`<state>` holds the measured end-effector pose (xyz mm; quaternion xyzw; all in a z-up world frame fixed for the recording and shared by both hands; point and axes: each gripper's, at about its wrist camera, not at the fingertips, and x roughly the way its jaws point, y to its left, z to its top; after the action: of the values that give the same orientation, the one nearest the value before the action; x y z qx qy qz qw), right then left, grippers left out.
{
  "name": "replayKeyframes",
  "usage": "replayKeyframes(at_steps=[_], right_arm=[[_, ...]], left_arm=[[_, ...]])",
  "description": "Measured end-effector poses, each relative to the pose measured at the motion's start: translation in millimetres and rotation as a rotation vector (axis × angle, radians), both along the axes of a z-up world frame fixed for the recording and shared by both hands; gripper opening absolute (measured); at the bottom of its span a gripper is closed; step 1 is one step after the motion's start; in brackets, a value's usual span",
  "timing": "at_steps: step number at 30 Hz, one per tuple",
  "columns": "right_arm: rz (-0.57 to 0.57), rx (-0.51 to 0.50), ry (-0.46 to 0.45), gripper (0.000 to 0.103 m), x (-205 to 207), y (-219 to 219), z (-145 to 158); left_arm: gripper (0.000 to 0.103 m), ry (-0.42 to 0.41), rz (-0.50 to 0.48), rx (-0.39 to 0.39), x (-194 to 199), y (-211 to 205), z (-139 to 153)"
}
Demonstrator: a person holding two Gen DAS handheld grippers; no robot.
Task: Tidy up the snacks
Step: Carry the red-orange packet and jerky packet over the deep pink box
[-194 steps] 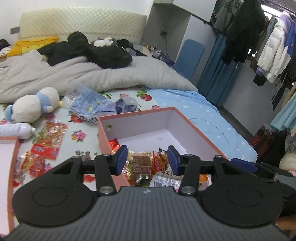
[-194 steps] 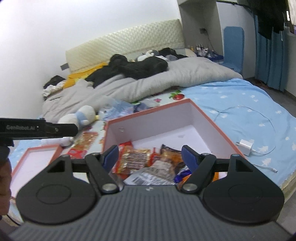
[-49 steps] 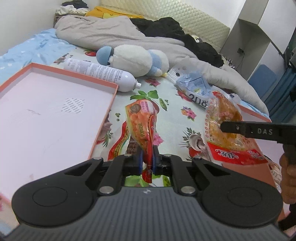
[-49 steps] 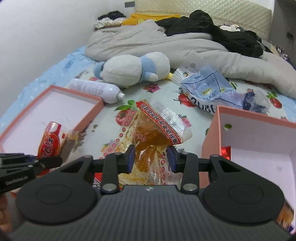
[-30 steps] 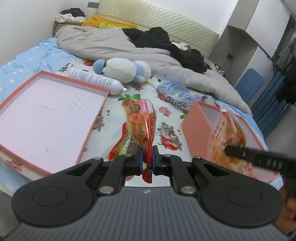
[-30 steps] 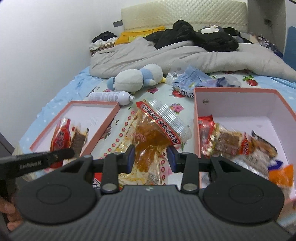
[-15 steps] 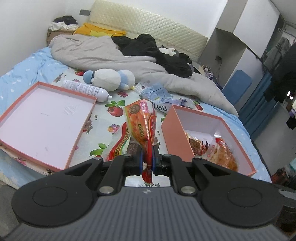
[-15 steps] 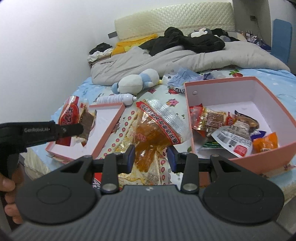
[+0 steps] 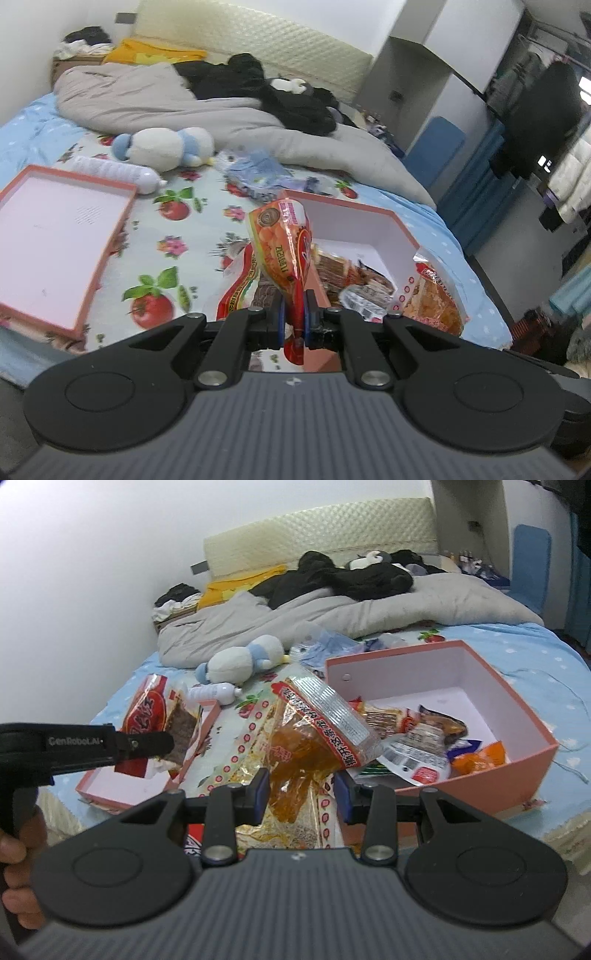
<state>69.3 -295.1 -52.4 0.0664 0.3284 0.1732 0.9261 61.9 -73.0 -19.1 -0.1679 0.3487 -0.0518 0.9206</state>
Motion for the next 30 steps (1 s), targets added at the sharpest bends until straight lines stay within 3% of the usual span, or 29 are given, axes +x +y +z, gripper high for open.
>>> replayKeyframes(at_steps=[16, 30], right_arm=[[-0.118, -0.053, 0.041, 0.040, 11.6, -50.3, -11.4], [-0.173, -0.049, 0.063, 0.041, 88.4, -77.4, -29.6]], left_arm=[[0.011, 0.081, -0.187, -0.018, 54.4, -79.9, -26.2], [0.011, 0.111, -0.228, -0.018, 158.1, -98.3, -47.7]])
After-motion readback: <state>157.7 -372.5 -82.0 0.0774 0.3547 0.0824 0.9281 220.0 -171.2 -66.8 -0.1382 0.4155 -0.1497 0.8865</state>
